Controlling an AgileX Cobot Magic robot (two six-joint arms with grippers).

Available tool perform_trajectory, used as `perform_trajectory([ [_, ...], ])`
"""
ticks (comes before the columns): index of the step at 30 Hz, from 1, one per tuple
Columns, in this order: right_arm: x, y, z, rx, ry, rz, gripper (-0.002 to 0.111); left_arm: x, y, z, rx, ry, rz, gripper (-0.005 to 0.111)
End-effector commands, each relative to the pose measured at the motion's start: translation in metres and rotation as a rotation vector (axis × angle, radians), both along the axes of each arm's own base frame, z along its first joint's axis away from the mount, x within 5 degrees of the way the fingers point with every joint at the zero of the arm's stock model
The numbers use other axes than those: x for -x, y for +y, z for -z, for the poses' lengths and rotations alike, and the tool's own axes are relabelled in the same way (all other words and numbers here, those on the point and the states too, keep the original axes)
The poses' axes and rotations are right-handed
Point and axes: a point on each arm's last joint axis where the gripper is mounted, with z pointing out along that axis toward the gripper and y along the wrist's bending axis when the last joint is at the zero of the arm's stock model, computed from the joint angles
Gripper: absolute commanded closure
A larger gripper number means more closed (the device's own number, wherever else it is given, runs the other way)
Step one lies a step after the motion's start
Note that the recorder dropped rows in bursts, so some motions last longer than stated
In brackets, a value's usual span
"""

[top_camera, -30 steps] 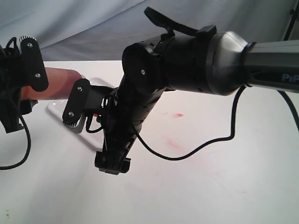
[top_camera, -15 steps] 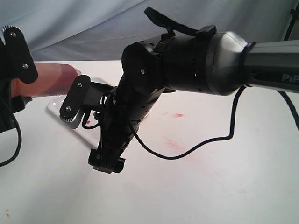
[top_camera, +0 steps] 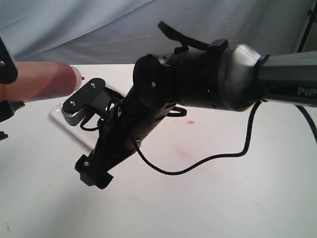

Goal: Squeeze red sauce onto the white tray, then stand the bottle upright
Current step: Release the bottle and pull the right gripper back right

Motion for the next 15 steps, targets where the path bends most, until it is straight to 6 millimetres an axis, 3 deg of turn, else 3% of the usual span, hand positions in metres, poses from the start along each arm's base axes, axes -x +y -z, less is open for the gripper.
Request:
perform_trajectory([
  [1,-0.005,-0.017,0.025,-0.063,0.016,0.139,0.007,0.009,0.0,-0.022,0.055,-0.116,0.023,0.107],
  [4,-0.013,-0.042,0.031,-0.106,0.018,0.26,0.012,0.014,0.002,-0.029,0.065,-0.144,0.023,0.107],
  [7,-0.014,-0.061,0.023,-0.157,-0.015,0.325,0.014,0.018,0.002,-0.032,0.088,-0.155,0.022,0.107],
  [15,0.005,-0.104,-0.019,-0.383,-0.142,0.578,0.016,0.018,0.001,-0.032,0.096,-0.153,0.03,0.107],
])
